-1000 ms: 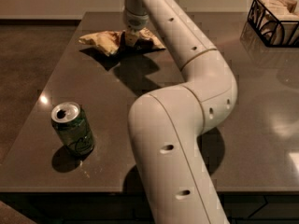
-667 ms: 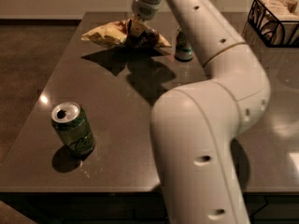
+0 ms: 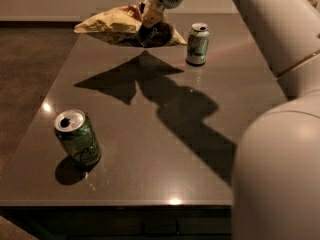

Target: Pick brown chip bag

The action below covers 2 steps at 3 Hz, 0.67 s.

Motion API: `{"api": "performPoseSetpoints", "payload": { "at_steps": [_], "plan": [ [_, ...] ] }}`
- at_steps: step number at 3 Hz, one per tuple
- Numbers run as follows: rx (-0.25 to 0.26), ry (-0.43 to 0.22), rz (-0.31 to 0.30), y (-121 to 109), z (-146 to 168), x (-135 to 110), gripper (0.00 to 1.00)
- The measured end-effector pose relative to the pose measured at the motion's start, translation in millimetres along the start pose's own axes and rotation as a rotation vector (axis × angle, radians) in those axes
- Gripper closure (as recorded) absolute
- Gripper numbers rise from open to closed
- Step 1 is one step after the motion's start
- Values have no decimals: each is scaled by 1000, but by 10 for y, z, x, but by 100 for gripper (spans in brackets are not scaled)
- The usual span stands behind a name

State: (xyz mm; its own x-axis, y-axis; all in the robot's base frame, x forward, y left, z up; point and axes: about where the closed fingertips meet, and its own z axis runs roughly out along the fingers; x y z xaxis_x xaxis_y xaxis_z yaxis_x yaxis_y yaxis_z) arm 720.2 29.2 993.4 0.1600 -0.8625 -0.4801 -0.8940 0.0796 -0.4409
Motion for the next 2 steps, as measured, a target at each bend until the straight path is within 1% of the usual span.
{"api": "performPoseSetpoints", "payload": {
  "at_steps": [1, 2],
  "plan": [
    [-15, -96, -49, 360, -314, -190, 100],
    [-15, -96, -50, 358, -311, -191, 100]
  ]
}}
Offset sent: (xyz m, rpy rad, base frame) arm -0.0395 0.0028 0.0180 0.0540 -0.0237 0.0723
